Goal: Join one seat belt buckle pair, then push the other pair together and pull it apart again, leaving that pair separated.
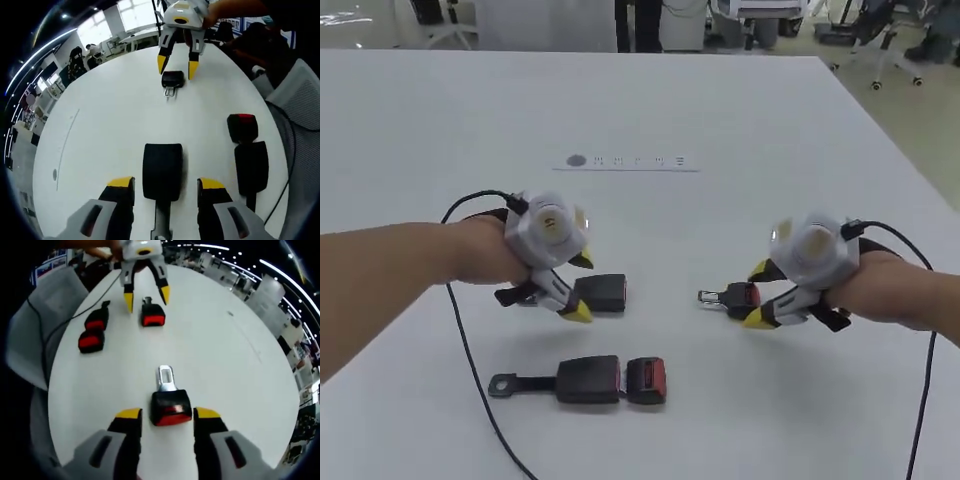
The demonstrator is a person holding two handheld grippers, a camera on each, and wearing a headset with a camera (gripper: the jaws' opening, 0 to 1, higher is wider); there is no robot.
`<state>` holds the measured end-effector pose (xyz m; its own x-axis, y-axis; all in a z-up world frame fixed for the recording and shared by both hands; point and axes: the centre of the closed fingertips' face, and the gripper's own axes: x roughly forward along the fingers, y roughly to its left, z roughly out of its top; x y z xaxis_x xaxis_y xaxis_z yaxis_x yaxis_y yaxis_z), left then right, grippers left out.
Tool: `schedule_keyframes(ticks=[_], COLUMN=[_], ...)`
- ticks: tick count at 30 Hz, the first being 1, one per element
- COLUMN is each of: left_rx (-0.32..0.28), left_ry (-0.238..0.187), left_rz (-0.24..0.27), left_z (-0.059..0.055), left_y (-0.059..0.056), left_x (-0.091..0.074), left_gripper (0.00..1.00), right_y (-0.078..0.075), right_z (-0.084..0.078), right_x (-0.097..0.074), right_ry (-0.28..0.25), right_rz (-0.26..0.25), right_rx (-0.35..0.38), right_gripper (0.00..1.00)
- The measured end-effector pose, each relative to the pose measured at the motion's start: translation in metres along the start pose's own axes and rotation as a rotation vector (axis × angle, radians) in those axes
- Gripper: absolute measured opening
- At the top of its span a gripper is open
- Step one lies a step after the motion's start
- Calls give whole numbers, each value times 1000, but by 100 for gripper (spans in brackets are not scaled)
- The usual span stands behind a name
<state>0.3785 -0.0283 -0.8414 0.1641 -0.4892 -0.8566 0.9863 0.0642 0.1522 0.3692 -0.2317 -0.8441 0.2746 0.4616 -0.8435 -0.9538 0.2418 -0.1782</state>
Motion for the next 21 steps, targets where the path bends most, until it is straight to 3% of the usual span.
schedule_keyframes(ticks=[7, 8, 13, 21], left_rx=[-20, -24, -12, -2], left_ry=[-2, -11, -15, -6], left_rz=[-34, -29, -16, -5], left_z=[-9, -8, -8, -9], left_y=[-3, -1, 1, 1], left_x=[6, 6, 2, 3], left_gripper=[46, 44, 32, 31], right_y=[1, 2, 6, 9], right_z=[4, 6, 7, 8], right_x=[7, 9, 9, 8], right_ry=[23, 25, 50, 71], right_rz=[32, 58, 80, 97], right_rx=[-30, -27, -51, -77], right_gripper=[33, 33, 32, 31])
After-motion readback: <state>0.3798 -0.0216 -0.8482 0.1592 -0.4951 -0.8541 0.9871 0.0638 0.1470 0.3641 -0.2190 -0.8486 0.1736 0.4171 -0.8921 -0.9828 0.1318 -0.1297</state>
